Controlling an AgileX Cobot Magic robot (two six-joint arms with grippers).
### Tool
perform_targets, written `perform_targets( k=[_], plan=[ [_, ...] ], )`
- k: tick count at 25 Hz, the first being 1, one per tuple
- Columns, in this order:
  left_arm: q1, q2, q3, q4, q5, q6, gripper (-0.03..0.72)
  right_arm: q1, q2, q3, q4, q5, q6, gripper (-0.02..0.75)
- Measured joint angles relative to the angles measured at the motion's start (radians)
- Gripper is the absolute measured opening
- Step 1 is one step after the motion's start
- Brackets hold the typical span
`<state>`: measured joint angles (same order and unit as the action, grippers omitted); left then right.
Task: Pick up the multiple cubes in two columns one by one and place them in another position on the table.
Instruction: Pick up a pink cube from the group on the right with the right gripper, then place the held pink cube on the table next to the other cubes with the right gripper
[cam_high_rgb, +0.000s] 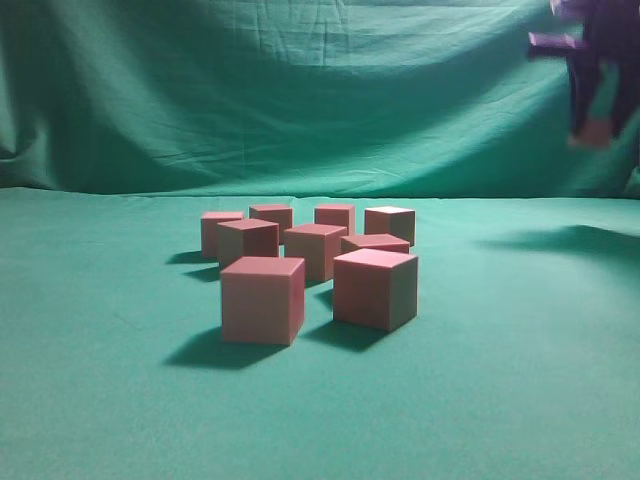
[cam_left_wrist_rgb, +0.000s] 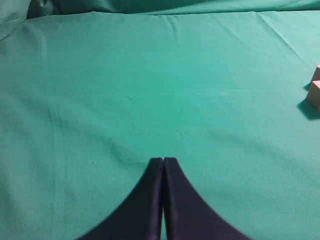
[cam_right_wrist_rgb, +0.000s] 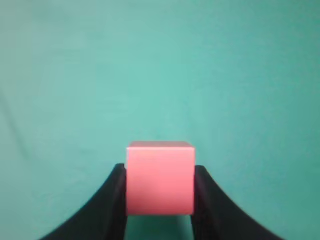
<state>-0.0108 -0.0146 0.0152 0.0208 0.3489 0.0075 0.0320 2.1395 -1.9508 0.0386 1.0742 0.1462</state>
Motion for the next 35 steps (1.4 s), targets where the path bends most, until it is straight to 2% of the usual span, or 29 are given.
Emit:
perform_targets(
  k=[6,10,20,27,30,35],
  plan=[
    [0.000,0.000,0.000,0.000,0.000,0.000,0.000,0.119,-0.177,-0.013,0.042,0.146,-0.047,0.257],
    [0.000,0.000,0.000,0.000,0.000,0.000,0.000,0.228,-0.241,-0.010,0.041,0.170,-0.055,0.257],
    [0.000,0.000,0.000,0.000,0.000,0.000,0.000,0.603,-0.382,0.189,0.033,0.167,-0.058,0.257],
    [0.000,0.000,0.000,0.000,0.000,0.000,0.000,0.879,-0.386,0.360,0.033,0.019,-0.112,0.257],
    [0.000,0.000,0.000,0.000,0.000,0.000,0.000,0.947,-0.382,0.417,0.035,-0.055,-0.127,0.257],
    [0.000,0.000,0.000,0.000,0.000,0.000,0.000,0.961,-0.317,0.429,0.039,-0.071,-0.115,0.257]
  ],
)
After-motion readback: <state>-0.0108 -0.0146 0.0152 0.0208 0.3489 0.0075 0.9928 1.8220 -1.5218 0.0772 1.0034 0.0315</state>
